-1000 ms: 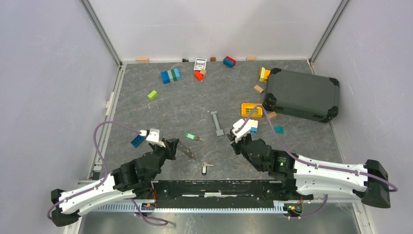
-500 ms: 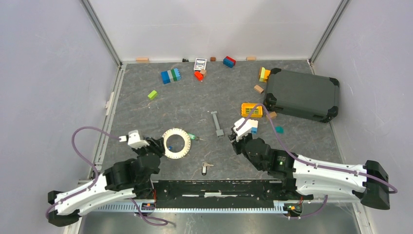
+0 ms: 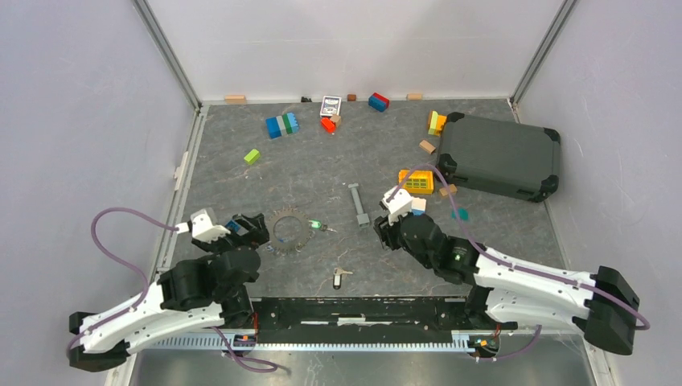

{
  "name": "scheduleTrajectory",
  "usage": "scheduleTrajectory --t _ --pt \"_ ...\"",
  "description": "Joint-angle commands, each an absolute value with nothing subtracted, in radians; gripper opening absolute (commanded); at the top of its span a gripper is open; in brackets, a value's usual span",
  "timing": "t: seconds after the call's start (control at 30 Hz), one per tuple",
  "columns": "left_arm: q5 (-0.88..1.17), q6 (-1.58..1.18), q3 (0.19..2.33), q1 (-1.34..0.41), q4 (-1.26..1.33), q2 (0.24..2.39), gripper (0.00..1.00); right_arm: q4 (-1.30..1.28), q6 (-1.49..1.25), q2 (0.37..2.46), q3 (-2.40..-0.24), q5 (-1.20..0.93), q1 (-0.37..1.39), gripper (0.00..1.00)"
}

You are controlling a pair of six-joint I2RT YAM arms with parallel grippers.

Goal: Remove the keys from the keyring

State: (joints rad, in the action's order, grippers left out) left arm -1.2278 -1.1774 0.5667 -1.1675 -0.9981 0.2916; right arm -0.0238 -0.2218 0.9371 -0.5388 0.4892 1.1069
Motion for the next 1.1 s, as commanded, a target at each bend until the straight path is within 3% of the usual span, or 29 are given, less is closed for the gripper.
scheduleTrajectory --t 0.0,0.23,0.4,0.53,0.8,1.07 --pt "-1.239 -1.103 0.662 -1.169 -0.980 0.424 1.00 -0.072 -0.252 1.008 -0.598 0.174 0.959 0.57" --pt "-1.030 -0.906 0.717 -1.074 -0.903 0.584 1.00 0.032 -0.362 0.894 -0.495 -0.083 0.658 0.60" --pt "-0.676 -0.715 0.687 -0.824 -0.722 0.690 1.00 -0.034 -0.355 0.733 -0.456 -0.014 0.584 0.64" --pt "-0.544 -0.662 0.689 -0.685 -0.670 0.740 1.00 -0.128 -0.329 0.631 -0.452 0.069 0.580 0.77" --pt "-0.484 -0.639 0.671 -0.658 -0.642 0.631 1.00 -0.267 -0.263 0.486 -0.452 0.199 0.580 0.98" --pt "-0.511 -0.695 0.658 -0.658 -0.703 0.674 1.00 -0.286 -0.238 0.372 -0.400 0.339 0.580 0.98"
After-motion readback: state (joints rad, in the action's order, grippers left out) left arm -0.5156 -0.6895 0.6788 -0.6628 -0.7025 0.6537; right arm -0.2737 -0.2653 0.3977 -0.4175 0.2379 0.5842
